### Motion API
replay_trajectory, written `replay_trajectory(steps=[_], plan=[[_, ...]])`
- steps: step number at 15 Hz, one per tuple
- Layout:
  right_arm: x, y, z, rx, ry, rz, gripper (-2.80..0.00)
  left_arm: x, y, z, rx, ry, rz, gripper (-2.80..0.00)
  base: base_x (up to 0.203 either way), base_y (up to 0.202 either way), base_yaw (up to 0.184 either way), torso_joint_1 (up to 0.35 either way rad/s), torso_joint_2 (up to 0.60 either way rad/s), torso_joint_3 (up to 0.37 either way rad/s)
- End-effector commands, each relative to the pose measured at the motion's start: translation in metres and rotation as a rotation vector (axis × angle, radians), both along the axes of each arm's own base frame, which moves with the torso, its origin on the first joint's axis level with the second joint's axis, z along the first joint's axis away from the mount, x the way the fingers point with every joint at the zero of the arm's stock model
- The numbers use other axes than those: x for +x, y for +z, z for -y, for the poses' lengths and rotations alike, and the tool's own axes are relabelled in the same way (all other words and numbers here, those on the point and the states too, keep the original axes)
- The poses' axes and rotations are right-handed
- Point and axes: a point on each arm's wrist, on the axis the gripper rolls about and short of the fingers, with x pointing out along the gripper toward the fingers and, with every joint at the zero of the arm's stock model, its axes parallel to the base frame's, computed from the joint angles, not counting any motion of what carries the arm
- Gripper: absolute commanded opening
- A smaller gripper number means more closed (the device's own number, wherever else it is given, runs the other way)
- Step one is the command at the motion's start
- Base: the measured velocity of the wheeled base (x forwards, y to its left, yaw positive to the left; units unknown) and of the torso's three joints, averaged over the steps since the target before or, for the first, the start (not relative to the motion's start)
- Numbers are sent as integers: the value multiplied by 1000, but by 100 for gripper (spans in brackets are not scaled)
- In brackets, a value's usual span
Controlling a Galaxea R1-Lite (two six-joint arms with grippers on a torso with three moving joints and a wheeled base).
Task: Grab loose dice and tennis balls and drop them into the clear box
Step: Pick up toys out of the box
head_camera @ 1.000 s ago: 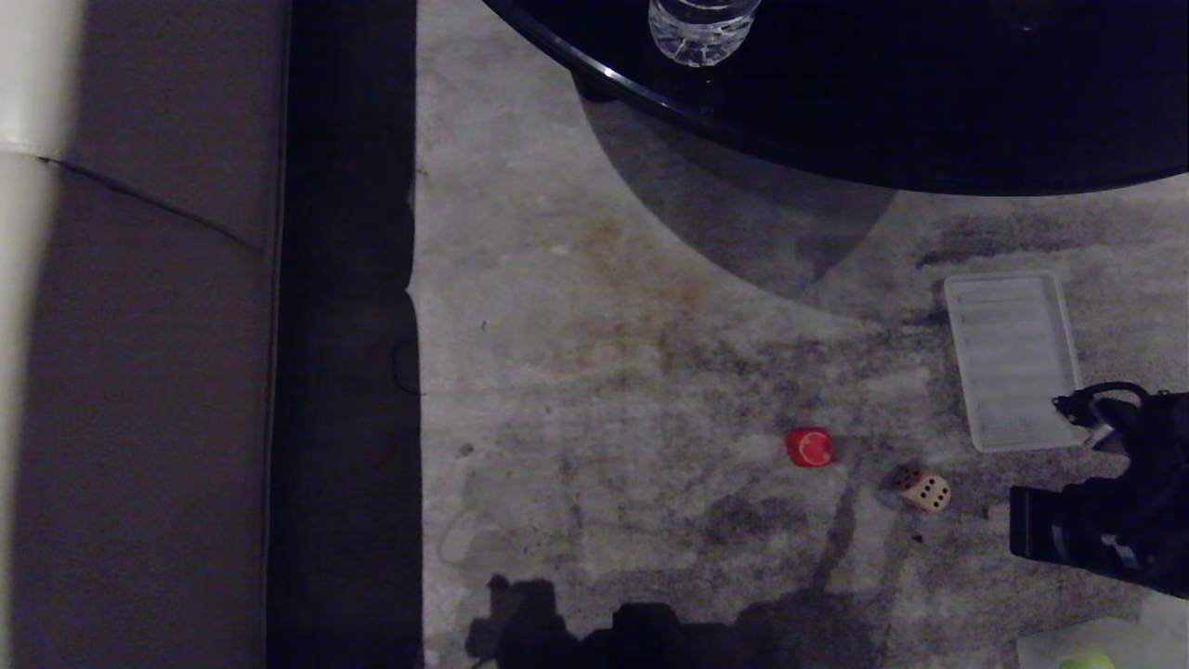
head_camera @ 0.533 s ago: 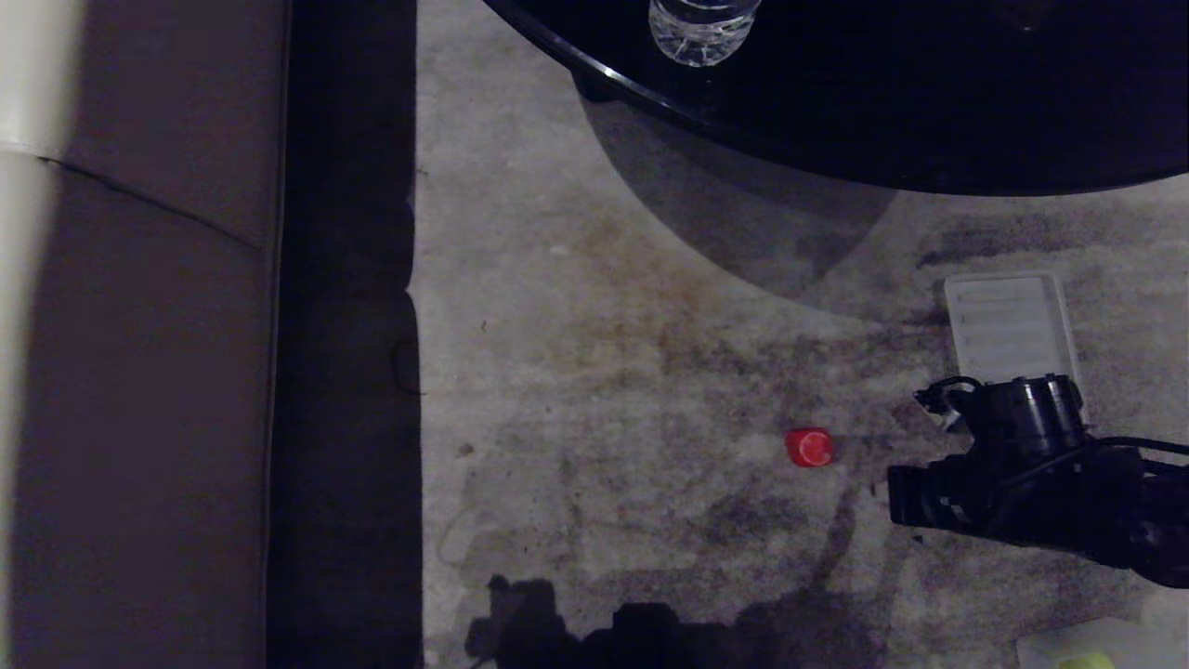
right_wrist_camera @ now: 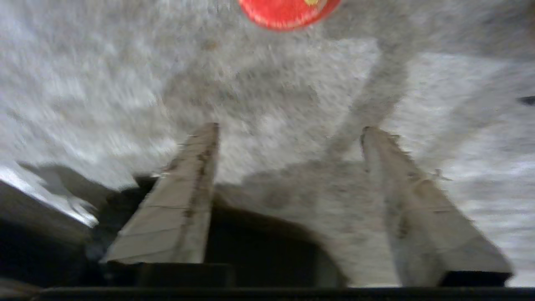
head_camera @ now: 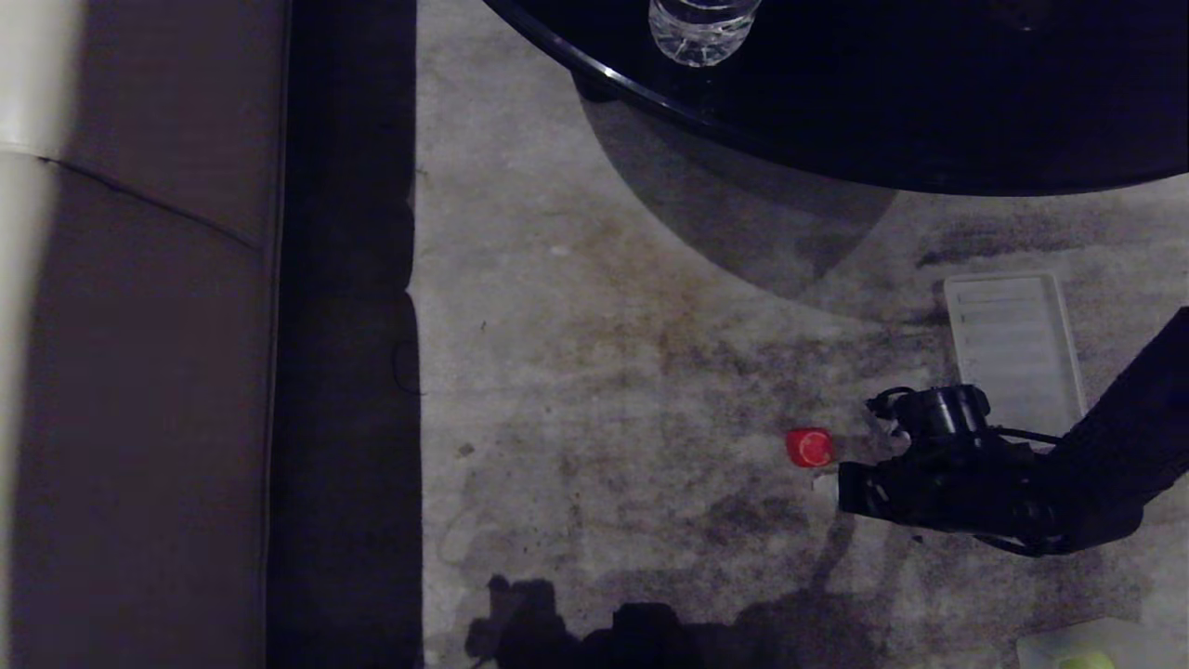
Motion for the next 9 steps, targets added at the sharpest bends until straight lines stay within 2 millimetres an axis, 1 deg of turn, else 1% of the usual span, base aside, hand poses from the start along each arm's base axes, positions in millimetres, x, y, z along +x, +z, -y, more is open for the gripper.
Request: replay_trajectory(steps=[1, 2, 4, 7, 9], plan=[[11, -17, -6, 35, -23, -12, 0, 0, 0, 0, 0, 1, -1, -280, 0, 0, 0, 0, 0, 0], [19, -18, -9, 63, -40, 19, 0, 0, 0, 0, 0, 1, -3, -280, 0, 0, 0, 0, 0, 0], [26, -21, -16, 78, -34, 43, 0, 0, 0, 0, 0, 1, -3, -280, 0, 0, 0, 0, 0, 0], [37, -24, -17, 12, 14, 87, 0, 0, 0, 0, 0, 1, -3, -280, 0, 0, 0, 0, 0, 0], [40, -24, -12, -50, 54, 105, 0, 0, 0, 0, 0, 1, -2, -280, 0, 0, 0, 0, 0, 0]])
